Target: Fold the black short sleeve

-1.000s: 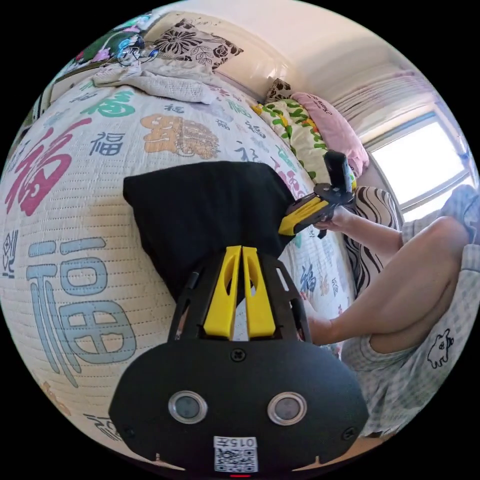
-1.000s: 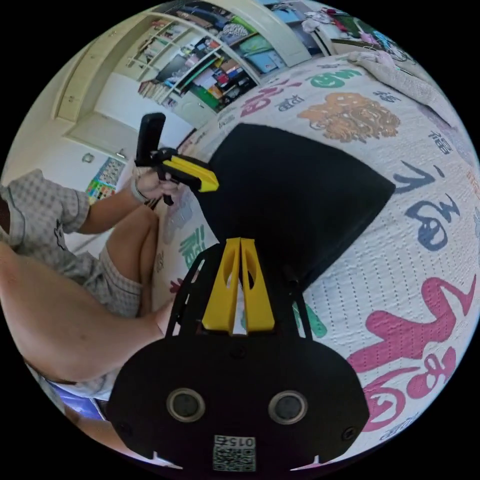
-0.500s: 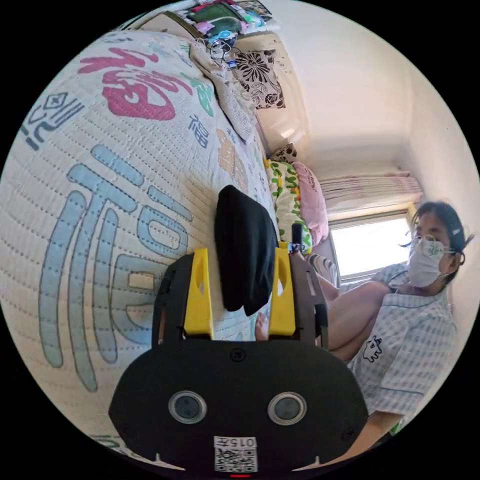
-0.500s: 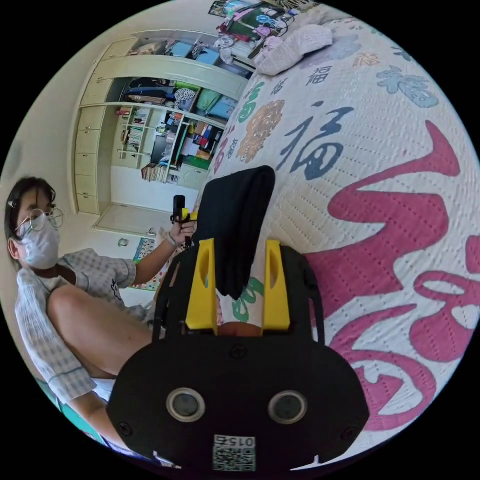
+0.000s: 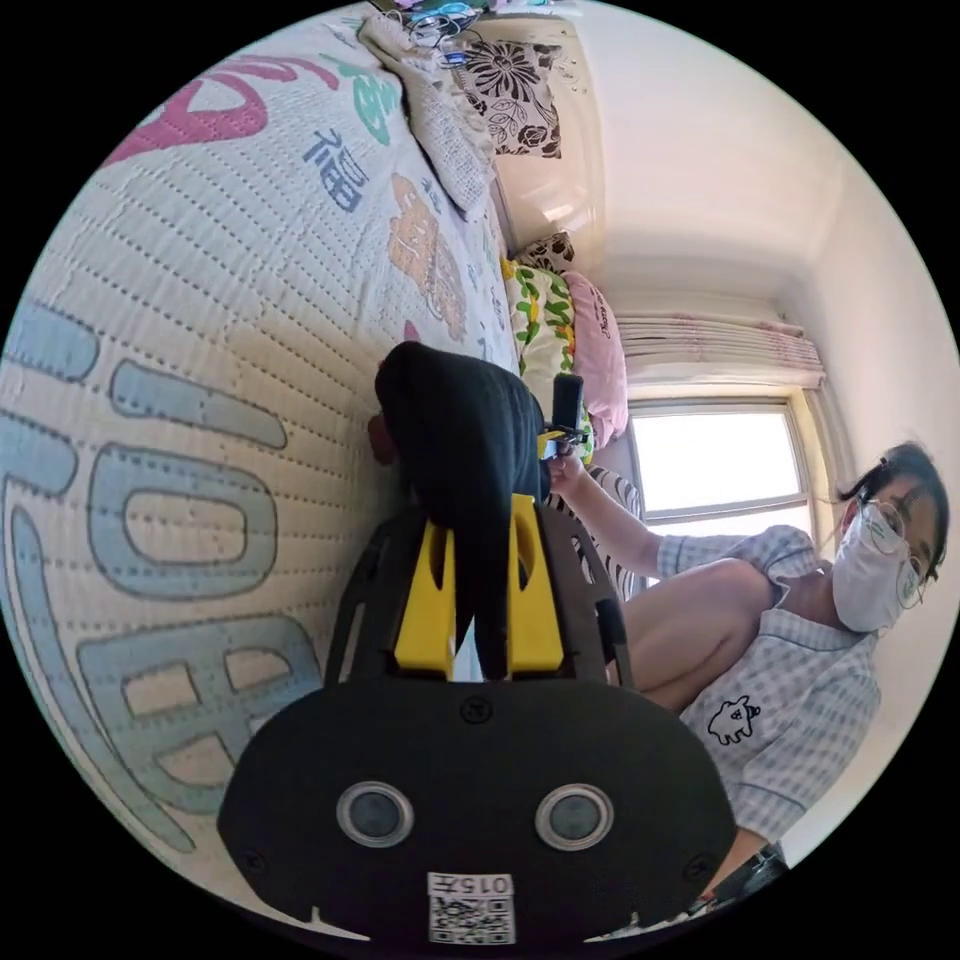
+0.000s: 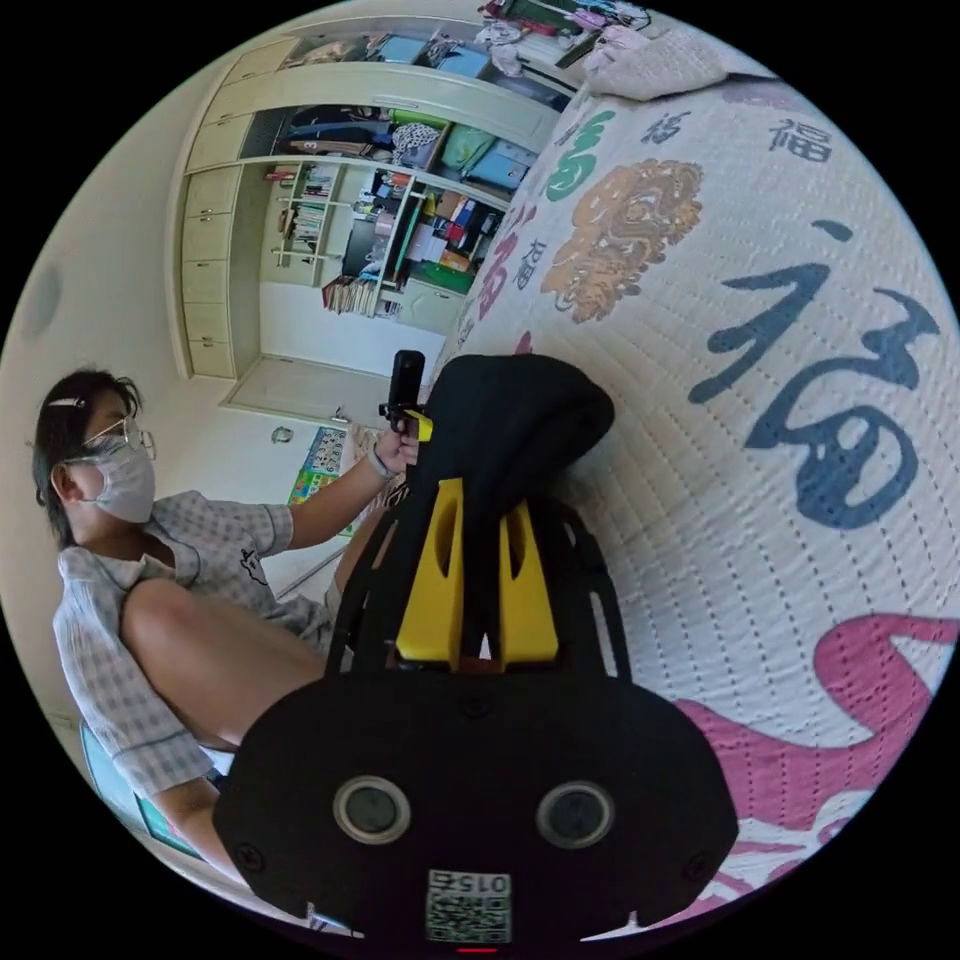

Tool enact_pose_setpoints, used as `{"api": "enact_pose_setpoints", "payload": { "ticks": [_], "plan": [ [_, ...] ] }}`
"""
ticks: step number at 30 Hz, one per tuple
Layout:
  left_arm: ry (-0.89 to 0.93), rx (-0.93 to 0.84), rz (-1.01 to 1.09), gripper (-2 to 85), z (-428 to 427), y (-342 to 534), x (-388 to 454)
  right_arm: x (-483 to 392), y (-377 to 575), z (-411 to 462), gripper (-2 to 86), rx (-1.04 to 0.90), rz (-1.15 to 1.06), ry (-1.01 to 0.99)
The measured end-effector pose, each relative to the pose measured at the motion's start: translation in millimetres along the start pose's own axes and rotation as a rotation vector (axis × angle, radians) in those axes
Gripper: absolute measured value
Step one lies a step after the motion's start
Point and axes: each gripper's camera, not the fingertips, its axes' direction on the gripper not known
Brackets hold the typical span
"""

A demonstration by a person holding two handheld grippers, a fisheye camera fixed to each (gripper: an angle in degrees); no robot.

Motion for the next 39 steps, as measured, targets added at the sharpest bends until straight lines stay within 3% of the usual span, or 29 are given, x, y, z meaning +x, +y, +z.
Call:
{"api": "enact_pose_setpoints", "payload": {
  "ticks": [7, 15, 21, 28, 31, 35, 39],
  "plan": [
    [-0.053, 0.273, -0.018, 7.6, -157, 168, 101, -113, -100, 130, 5.4, -0.273, -0.249, -0.111],
    [-0.361, 0.748, -0.149, 7.6, -351, 449, 251, -283, -220, 392, 5.3, -0.662, -0.579, -0.339],
    [-0.515, 0.929, -0.149, 7.7, -466, 550, 300, -368, -285, 516, 5.3, -0.675, -0.642, -0.335],
    [-0.526, 0.990, -0.196, 7.7, -560, 595, 250, -396, -344, 625, 5.3, -0.647, -0.714, -0.067],
    [-0.500, 0.960, -0.346, 7.6, -565, 614, 195, -359, -346, 677, 5.3, -0.711, -0.584, 0.015],
    [-0.273, 0.767, -0.681, 7.6, -527, 646, 109, -280, -315, 733, 5.4, -0.956, -0.283, 0.061],
    [-0.251, 0.913, -0.597, 8.5, -500, 682, 111, -242, -309, 712, 6.8, -0.714, -0.140, -0.097]
  ]
}}
